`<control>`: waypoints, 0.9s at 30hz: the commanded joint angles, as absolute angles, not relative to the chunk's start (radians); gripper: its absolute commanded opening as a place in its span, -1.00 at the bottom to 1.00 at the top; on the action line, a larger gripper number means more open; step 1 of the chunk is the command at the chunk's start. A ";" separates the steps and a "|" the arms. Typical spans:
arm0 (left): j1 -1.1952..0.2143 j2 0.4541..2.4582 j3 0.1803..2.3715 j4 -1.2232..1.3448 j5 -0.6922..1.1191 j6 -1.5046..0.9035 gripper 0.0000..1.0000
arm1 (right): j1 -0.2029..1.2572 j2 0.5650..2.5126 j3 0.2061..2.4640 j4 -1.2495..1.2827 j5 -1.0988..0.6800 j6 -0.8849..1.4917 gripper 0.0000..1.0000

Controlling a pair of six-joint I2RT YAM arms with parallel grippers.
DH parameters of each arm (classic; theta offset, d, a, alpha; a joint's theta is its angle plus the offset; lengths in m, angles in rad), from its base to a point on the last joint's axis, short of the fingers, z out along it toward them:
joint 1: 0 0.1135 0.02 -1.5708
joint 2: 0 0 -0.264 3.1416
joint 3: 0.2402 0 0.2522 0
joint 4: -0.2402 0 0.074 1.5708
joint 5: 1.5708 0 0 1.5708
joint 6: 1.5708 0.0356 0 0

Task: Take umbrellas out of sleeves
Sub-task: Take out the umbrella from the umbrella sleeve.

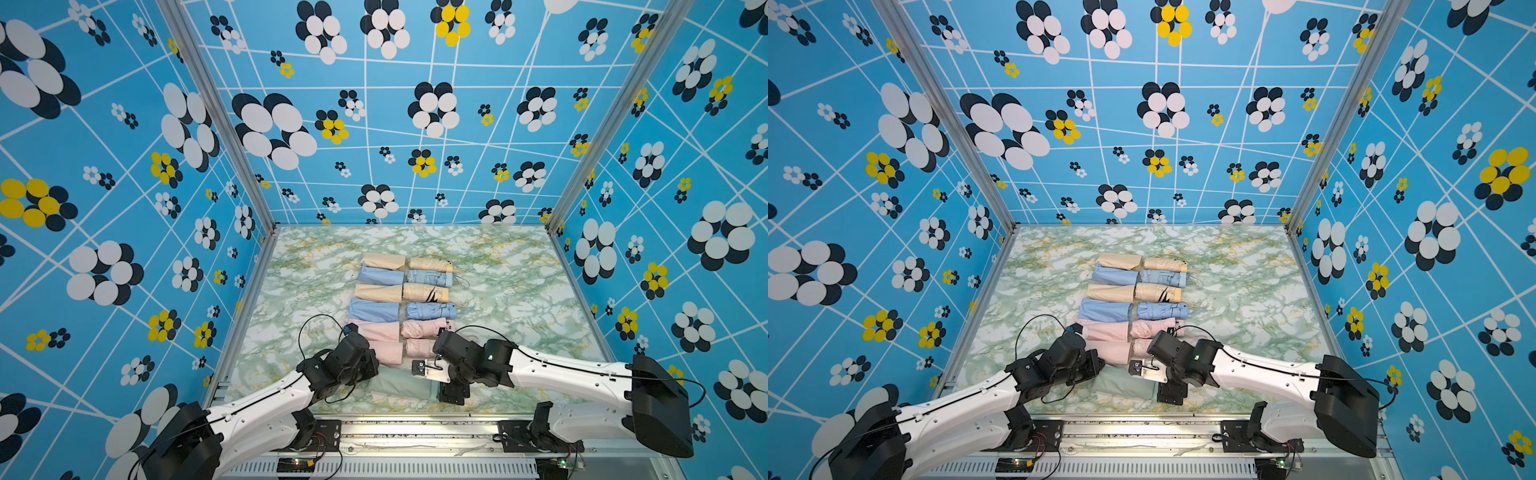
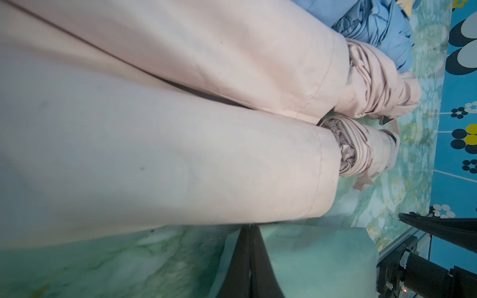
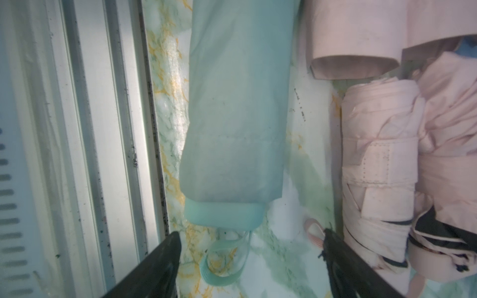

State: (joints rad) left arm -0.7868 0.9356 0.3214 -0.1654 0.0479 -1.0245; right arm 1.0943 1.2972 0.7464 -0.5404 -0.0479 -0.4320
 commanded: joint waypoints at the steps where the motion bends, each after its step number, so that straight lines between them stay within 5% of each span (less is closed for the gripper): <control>1: -0.790 0.891 0.328 -0.242 -0.007 -1.000 -1.00 | 1.106 1.310 0.739 -0.522 -0.084 -0.411 0.76; 10: -0.788 0.847 0.302 -0.250 -0.029 -1.014 -1.00 | 1.132 1.359 0.751 -0.473 -0.105 -0.387 0.72; 27: -0.789 0.888 0.278 -0.198 -0.016 -1.025 -1.00 | 1.149 1.496 0.788 -0.424 -0.083 -0.359 0.36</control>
State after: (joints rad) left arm -0.7868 0.8936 0.2981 -0.2028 -0.0010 -1.0245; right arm 1.1389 1.4872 0.7658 -0.4480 -0.0841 -0.3786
